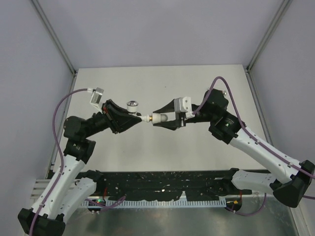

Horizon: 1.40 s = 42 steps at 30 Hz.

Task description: Install the water faucets

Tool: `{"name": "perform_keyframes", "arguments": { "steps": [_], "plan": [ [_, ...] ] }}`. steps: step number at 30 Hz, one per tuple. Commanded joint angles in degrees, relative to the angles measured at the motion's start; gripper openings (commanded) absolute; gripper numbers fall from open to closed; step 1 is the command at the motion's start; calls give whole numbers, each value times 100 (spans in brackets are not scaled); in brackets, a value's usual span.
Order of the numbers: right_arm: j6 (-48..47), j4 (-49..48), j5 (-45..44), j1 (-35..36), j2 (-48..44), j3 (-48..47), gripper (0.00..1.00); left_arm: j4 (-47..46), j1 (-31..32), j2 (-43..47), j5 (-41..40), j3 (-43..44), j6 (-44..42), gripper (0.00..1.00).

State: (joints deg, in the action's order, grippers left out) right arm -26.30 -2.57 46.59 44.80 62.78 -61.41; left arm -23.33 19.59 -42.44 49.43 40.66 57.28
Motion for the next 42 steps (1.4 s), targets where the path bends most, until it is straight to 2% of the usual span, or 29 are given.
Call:
{"name": "perform_keyframes", "arguments": {
  "steps": [1, 6, 12, 15, 20, 22, 24, 28, 32, 36, 39, 42],
  "plan": [
    [1940, -130, 606, 56, 436, -564, 8, -1392, 88, 341, 427, -40, -1427, 0],
    [3393, -340, 632, 38, 901, -838, 7, -2148, 220, 613, 506, -524, -3166, 0],
    [5502, -859, 1070, -164, 1472, -1083, 7, -2114, 273, 596, 875, -568, -4434, 0],
    [6652, -965, 1300, -234, 1860, -1146, 6, -1589, 282, 649, 805, -525, -5057, 0],
    [6920, -1105, 1072, -252, 2045, -865, 6, -902, 326, 807, 621, -507, -5910, 0],
    [6789, -1097, 976, -252, 1966, -838, 12, -752, 326, 833, 551, -533, -5974, 0],
    [6509, -957, 844, -252, 1869, -881, 19, -760, 334, 860, 53, -621, -5607, 0],
    [5499, -245, 431, -340, 1632, -1057, 49, -462, 334, 1026, -942, -761, -4711, 0],
    [4655, -147, -79, -428, 1159, -865, 71, -418, 334, 1325, -1680, -990, -3533, 0],
    [3740, -51, -413, -507, 868, -733, 76, 213, 334, 1562, -2550, -1043, -2434, 0],
    [2810, -103, -738, -516, 534, -426, 78, 750, 334, 1616, -2938, -973, -1555, 0],
    [2009, -629, -932, -524, -27, 101, 80, 1163, 334, 1520, -3044, -894, -756, 0]
  ]
}}
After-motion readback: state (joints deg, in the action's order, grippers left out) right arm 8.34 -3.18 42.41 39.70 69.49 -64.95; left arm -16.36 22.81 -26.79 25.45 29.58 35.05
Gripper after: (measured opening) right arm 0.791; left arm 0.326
